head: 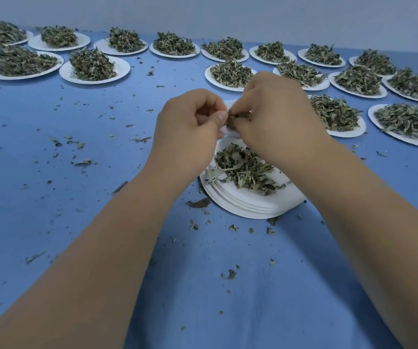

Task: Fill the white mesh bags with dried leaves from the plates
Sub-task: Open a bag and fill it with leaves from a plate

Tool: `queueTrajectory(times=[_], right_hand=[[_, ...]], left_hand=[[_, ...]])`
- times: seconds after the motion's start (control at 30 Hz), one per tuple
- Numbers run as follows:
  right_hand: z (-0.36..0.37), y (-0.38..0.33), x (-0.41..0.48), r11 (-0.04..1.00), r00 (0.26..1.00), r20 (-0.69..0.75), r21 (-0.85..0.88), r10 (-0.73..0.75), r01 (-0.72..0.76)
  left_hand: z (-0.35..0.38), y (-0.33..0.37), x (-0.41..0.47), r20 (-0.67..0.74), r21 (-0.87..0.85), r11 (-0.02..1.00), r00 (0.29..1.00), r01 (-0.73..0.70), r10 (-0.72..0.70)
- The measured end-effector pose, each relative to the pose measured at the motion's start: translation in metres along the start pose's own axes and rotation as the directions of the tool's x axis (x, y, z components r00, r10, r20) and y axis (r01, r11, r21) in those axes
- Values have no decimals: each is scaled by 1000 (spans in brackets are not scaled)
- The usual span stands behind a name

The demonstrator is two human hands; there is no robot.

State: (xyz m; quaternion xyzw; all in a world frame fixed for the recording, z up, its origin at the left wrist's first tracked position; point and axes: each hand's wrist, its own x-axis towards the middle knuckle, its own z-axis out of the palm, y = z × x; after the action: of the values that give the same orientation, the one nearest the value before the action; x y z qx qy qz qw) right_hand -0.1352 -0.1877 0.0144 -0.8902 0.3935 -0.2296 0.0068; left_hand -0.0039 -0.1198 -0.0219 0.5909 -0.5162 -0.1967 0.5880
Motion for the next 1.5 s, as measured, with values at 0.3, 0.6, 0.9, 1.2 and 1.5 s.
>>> queueTrajectory(times=[0.3,0.6,0.9,1.2,1.5], right_hand=[[3,1,-7,980,997,40,187,-69,60],[3,-5,7,944,989,-64,313,131,-104],[-28,30,-34,983,911,408,182,-57,-20],[-15,14,-31,994,883,461,96,-86,47],[-30,4,-23,984,994,79,155,76,-87]], left_hand=[[-8,3,1,4,-200,978,998,66,-66],[-11,6,-2,191,-335,935,980,114,-51],[-8,-3,-1,-161,255,967,985,-20,63],[-7,-3,-4,-169,332,942,979,-50,111],[3,3,-10,-97,294,953,990,-71,103]])
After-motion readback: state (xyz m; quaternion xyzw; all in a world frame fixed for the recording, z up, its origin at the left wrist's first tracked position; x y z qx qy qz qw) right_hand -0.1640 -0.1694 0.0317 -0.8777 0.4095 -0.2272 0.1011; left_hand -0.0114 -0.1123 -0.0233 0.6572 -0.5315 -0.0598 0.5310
